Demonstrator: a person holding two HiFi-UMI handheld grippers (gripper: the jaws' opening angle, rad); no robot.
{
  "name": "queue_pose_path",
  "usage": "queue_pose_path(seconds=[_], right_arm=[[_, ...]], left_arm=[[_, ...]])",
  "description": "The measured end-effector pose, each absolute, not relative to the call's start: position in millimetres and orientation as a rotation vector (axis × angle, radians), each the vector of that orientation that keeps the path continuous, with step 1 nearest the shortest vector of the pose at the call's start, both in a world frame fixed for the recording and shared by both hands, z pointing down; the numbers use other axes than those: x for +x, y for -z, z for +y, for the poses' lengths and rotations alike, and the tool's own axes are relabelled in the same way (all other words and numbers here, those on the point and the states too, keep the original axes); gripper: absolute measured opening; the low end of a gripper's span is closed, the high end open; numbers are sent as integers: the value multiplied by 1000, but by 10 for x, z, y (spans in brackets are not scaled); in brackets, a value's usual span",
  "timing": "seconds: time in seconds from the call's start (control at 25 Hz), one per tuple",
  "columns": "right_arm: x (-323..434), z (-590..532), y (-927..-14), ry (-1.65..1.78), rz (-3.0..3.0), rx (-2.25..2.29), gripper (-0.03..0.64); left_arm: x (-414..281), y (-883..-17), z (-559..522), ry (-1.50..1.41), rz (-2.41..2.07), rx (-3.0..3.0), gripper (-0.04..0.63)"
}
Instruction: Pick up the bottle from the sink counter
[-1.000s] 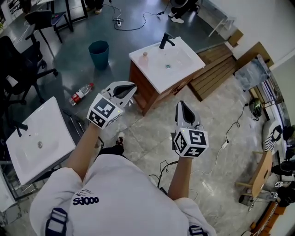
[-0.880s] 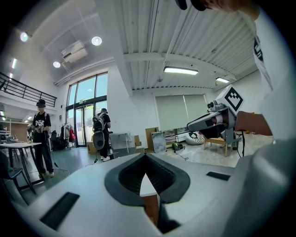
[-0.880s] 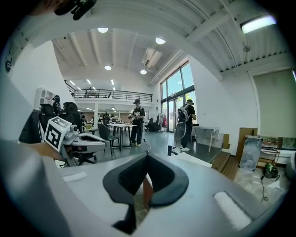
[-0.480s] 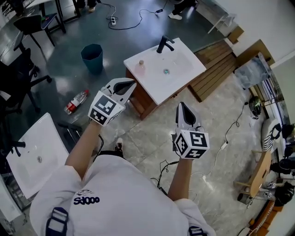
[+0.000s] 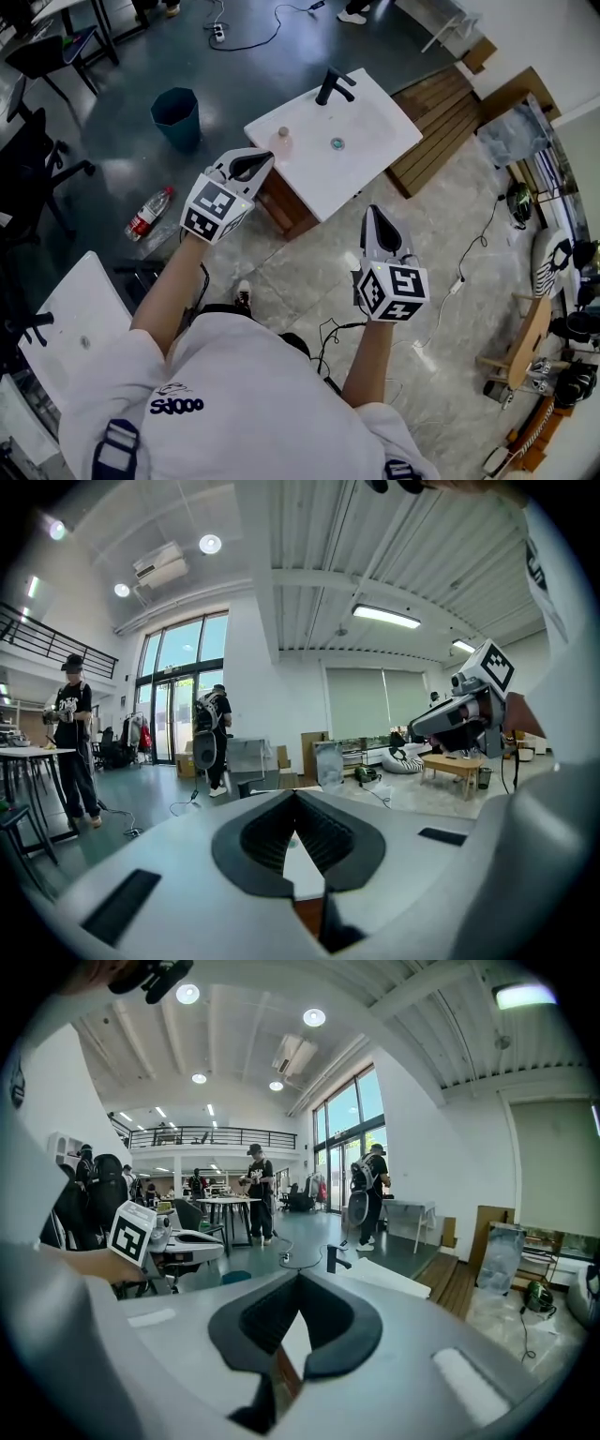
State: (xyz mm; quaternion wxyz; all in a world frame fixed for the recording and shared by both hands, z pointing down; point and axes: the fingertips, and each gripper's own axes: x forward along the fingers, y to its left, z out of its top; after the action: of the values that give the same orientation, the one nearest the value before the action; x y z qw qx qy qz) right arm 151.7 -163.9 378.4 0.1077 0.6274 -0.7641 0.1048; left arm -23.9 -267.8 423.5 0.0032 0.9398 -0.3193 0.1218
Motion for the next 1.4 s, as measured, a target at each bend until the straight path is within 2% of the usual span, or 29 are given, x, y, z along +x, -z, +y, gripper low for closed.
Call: queue_pose_path(seconds=[0.12, 0.24, 0.48, 0.64, 1.4], right_arm=[[1561, -1699, -3741, -279, -2246, 1847, 9], [1629, -1759, -3760, -287, -2249, 1830, 9], [1802, -1931, -3905, -320, -2243, 1771, 9], [1846, -2059, -4035, -316, -2241, 1728, 9], [1956, -2196, -4713, -474, -2171, 1686, 11]], left_arm=[[-193, -4271, -2833, -354, -983, 2939, 7], [-127, -4340, -2973, -336, -973, 2921, 86], [53, -4517, -3229, -328, -965, 2905, 113], [148, -4751, -3449, -328, -959, 2890, 162], [338, -6056, -4183, -440, -944, 2836, 212]])
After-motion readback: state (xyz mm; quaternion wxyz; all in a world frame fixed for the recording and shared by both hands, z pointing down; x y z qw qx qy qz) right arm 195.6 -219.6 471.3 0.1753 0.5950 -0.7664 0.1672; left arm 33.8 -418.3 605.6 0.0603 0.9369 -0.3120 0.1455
